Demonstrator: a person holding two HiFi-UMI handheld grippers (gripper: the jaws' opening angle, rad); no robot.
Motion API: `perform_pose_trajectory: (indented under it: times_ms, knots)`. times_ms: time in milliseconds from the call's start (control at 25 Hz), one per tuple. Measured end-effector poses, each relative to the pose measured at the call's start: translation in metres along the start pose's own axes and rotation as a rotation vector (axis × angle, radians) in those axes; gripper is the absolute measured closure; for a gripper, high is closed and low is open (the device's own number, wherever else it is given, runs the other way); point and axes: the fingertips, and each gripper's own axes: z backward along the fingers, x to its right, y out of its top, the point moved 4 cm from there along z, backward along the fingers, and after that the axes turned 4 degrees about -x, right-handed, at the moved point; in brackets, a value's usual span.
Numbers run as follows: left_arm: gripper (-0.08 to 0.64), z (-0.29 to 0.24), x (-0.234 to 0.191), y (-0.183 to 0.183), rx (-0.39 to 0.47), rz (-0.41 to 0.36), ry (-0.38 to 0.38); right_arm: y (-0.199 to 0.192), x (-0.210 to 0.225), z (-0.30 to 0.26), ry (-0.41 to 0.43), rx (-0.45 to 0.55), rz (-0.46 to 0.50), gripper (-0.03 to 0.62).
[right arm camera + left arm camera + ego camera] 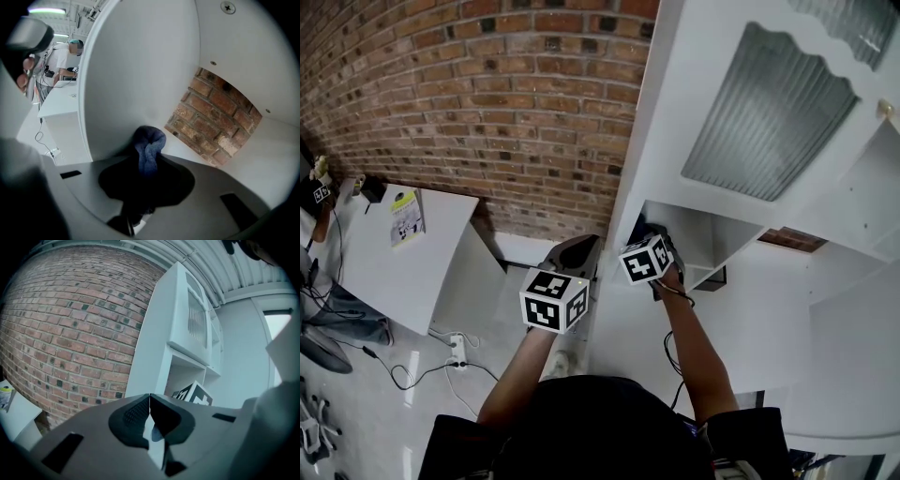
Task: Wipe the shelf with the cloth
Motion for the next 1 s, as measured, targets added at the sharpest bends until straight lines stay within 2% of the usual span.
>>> perform_pose_trajectory:
  times_ms: [480, 1000]
  knots:
    - [0.543, -0.015, 0.013, -0.002, -0.020, -0.005, -0.052, -0.018, 0.025, 0.002, -0.045, -0.024, -0.014, 0.506]
    - [0.543, -0.035, 0.034, 0.002, -0.038, -0.026, -0.145, -0.050, 0.060, 0.016, -0.143, -0.082, -0.018, 0.505]
